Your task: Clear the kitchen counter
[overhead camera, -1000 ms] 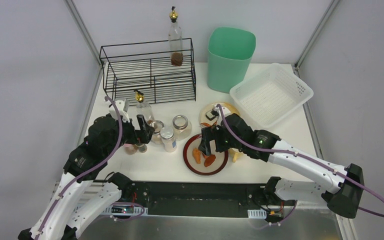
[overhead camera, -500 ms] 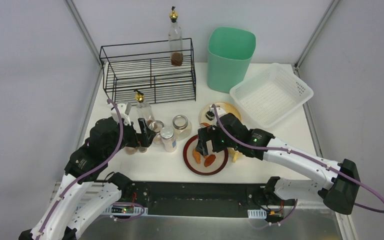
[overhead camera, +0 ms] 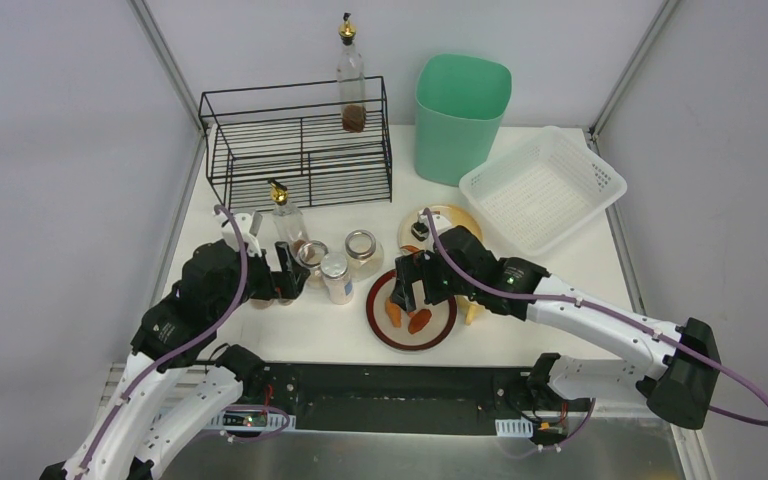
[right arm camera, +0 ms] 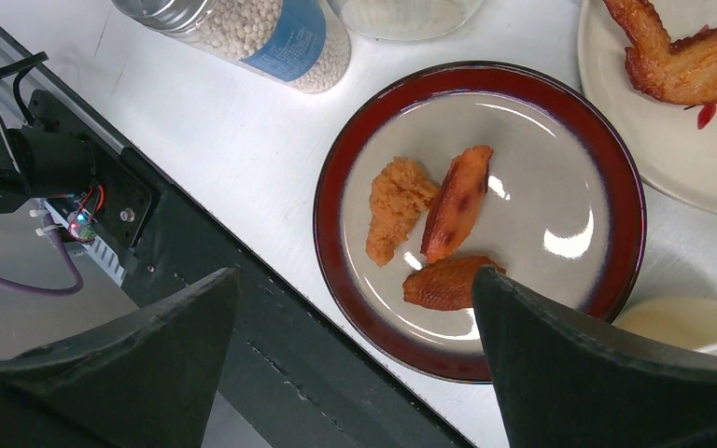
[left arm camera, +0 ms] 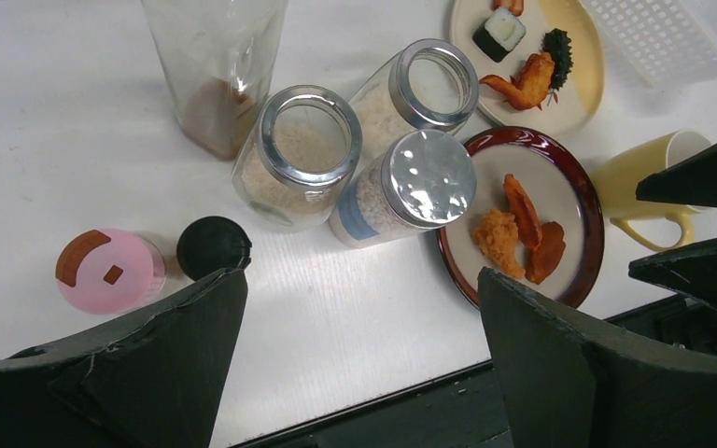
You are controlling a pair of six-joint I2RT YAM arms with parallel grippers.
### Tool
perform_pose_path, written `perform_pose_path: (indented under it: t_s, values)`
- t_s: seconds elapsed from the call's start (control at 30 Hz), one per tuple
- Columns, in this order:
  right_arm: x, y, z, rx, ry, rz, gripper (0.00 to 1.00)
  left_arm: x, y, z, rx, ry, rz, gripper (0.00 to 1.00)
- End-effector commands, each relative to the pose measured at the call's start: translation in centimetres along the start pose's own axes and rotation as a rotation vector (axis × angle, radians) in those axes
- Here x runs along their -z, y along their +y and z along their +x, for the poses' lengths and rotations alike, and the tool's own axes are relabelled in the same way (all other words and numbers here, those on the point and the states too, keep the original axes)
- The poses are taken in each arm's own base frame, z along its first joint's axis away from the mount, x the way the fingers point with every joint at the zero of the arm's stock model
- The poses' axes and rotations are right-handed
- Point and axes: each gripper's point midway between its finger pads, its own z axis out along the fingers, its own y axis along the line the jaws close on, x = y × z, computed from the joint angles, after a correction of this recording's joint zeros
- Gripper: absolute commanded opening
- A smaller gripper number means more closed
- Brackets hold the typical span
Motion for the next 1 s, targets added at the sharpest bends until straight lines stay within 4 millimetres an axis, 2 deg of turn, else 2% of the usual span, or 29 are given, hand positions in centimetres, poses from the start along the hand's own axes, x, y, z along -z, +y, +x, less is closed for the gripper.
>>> perform_pose_path:
  t_s: [0.0,0.1,0.33,0.6,0.77,0.97]
  values:
    - [0.9,1.5,-1.6,0.021,-0.060,-0.059,0.99,0.1,0.4,-0.2,0.002,-0.022,-0.020,0.98]
    - [0.9,1.5,-1.5,0.026,-0.056,-0.056,0.99,0.3,0.9,-0.6,0.013,-0.059,-0.040,0.98]
    - [1.0,2.2,-1.6,0.030,-0.065,-0.078,0.99,0.3,2.2,-3.5,0.034,-0.178,-0.138,0.94]
    - [1.5,2.6,-1.6,0.035,-0.075,-0.100,0.99,-2.2,3.5,-5.9,0.007,-0.234,-0.258,0.84]
    - [1.6,2.8,-1.3,0.037,-0.077,-0.118,0.99,-2.9,3.1,-8.4,-0.015,-0.340,-0.254,0.79]
    - [1.7,2.9,-1.1,0.037,-0.078,-0.131,0.99,-4.4,3.0,-10.2,-0.066,-0.392,-0.276,0.70]
